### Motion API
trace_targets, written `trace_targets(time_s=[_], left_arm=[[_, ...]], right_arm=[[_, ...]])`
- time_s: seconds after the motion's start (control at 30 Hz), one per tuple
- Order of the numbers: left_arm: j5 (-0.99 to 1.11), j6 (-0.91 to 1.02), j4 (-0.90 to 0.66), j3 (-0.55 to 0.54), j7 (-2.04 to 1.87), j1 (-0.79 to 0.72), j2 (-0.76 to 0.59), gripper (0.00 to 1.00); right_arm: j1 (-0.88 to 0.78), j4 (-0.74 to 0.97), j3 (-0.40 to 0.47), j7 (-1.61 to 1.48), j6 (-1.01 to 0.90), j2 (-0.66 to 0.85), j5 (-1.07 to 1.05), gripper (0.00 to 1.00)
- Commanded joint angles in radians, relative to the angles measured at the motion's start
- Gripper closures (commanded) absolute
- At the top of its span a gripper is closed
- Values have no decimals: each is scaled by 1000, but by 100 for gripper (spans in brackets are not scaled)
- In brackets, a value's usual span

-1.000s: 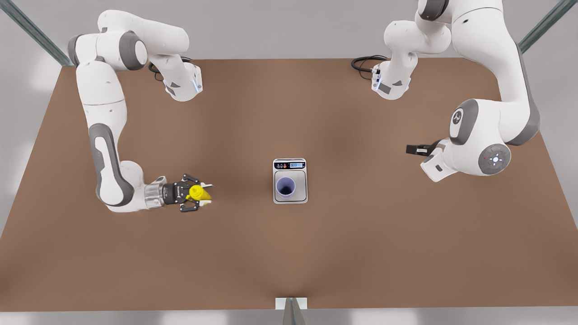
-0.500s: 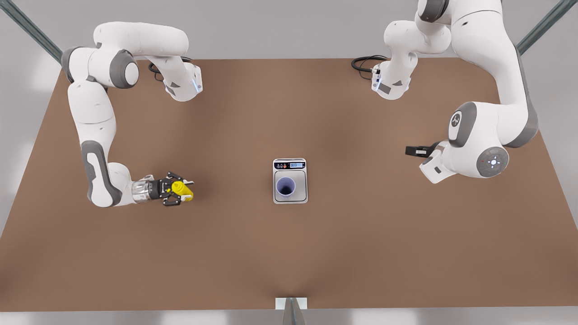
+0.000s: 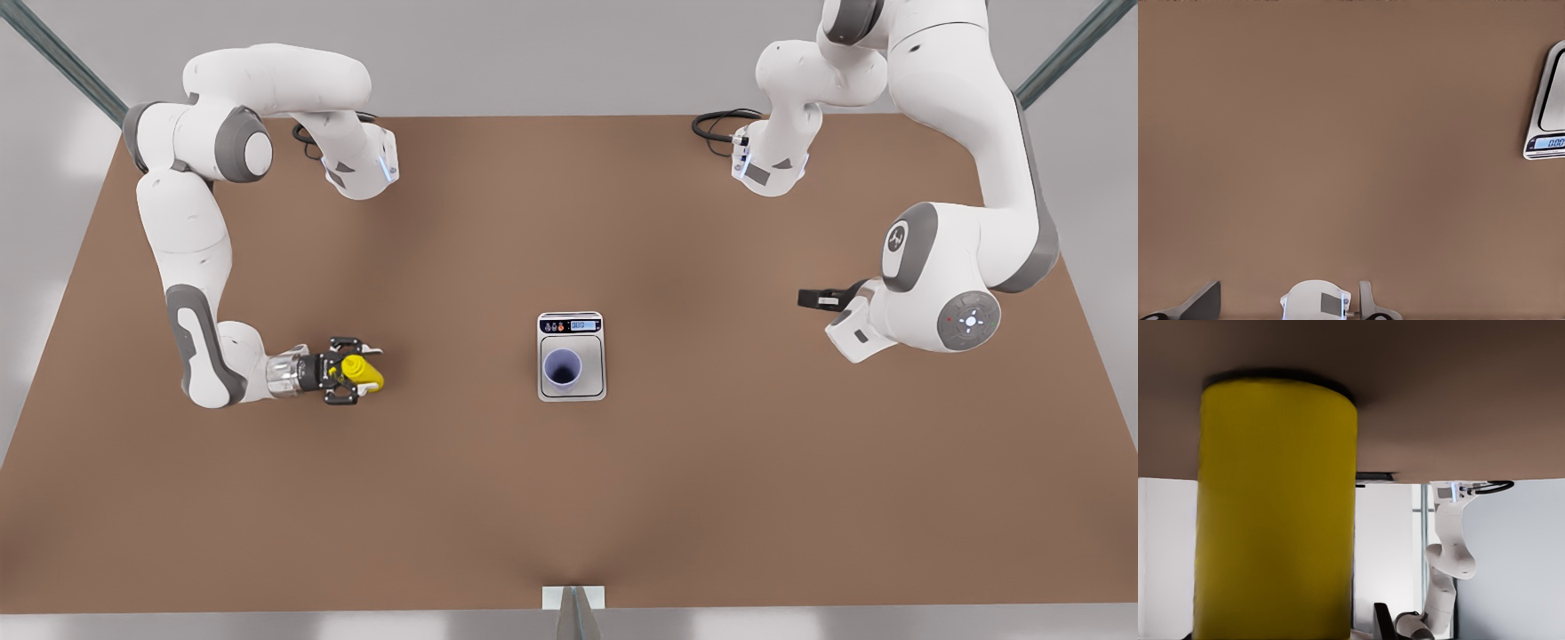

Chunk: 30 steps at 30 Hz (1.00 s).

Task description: Move cup to the weight, pick up sauce bottle, pour sauce

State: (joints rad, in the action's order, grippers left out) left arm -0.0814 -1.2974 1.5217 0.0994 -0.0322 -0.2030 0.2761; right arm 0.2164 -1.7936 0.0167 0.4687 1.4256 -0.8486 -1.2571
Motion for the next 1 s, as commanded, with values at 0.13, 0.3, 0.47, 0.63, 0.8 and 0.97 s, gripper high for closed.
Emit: trace_targets(time_s=[0.13,0.3,0.47,0.63,0.8,0.97], left_arm=[[0,-2,0,-1,0,0,1,0],[0,-3,0,0,0,0,2,0],[2,-5,-2,0,0,0,6,0],[3,-10,-3,0,0,0,12,0],[3,-11,-3,0,0,0,12,0],[3,-13,-2,0,0,0,14,0]], right_arm=[[3,-3,0,-2,3,0,-8,0],[9,0,0,-16,6,0,-4,0],[17,3,0,-18,10,0,-4,0],[24,7,11,-18,10,2,24,0],[46,63,34,-12,55,6,64,0],[74,240,63,-13,18,36,399,0]])
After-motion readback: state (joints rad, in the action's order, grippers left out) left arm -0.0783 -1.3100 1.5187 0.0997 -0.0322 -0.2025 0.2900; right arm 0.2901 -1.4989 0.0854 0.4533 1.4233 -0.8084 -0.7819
